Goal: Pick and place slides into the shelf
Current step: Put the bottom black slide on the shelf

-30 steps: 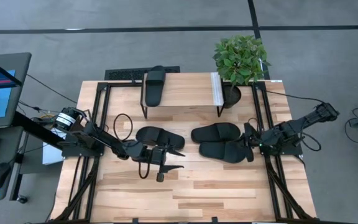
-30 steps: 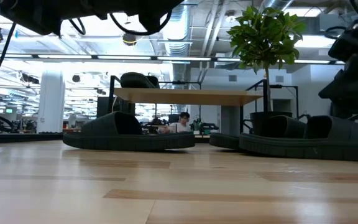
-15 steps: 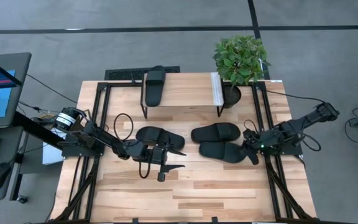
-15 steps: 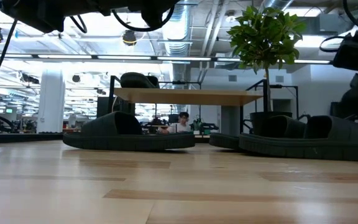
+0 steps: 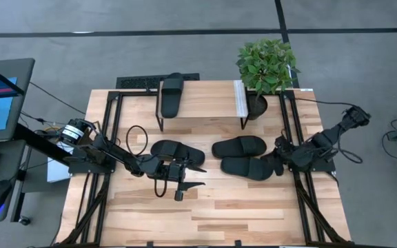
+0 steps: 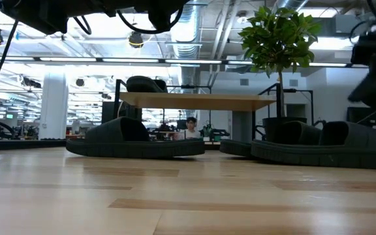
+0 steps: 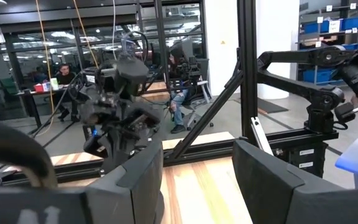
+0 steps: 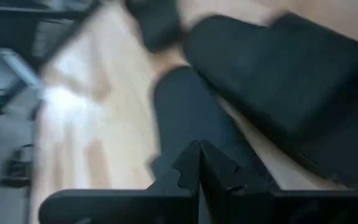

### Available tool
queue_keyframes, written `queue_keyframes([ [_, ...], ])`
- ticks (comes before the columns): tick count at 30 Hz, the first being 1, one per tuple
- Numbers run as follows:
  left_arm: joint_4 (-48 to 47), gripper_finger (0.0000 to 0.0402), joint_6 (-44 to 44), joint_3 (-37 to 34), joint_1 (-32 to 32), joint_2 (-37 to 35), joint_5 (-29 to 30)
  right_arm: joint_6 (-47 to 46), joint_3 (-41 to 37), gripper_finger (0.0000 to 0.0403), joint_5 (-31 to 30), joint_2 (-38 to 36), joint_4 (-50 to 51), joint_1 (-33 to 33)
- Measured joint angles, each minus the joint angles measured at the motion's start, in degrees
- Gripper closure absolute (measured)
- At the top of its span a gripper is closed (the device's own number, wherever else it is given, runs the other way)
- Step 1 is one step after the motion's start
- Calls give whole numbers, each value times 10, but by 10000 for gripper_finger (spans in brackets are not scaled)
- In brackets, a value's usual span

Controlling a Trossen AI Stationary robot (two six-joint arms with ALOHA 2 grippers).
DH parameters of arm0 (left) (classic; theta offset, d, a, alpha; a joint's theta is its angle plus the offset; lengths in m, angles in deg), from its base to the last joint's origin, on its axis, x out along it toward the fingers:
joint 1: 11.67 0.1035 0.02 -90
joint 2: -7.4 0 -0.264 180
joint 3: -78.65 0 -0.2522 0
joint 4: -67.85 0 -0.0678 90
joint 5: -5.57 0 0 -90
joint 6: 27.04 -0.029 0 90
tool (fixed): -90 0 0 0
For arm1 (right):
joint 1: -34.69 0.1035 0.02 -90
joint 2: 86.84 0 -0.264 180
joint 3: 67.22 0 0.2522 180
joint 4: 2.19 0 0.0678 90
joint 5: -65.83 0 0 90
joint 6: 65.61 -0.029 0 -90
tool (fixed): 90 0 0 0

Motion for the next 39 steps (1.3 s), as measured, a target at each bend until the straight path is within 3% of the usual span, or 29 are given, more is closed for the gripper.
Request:
queue_keyframes([
  [8, -12, 219, 0, 0, 0, 0, 0, -148, 0, 403, -14, 34, 109, 20],
  [16, -13, 219, 4, 0, 0, 0, 0, -230, 0, 403, 43, 43, 112, 33],
  [22, -15, 219, 4, 0, 0, 0, 0, -225, 0, 403, 76, 43, 106, 36],
  [30, -26, 219, 4, 0, 0, 0, 0, -134, 0, 403, 157, 58, 94, 58],
  [39, -26, 219, 4, 0, 0, 0, 0, -128, 0, 403, 157, 148, 66, 92],
])
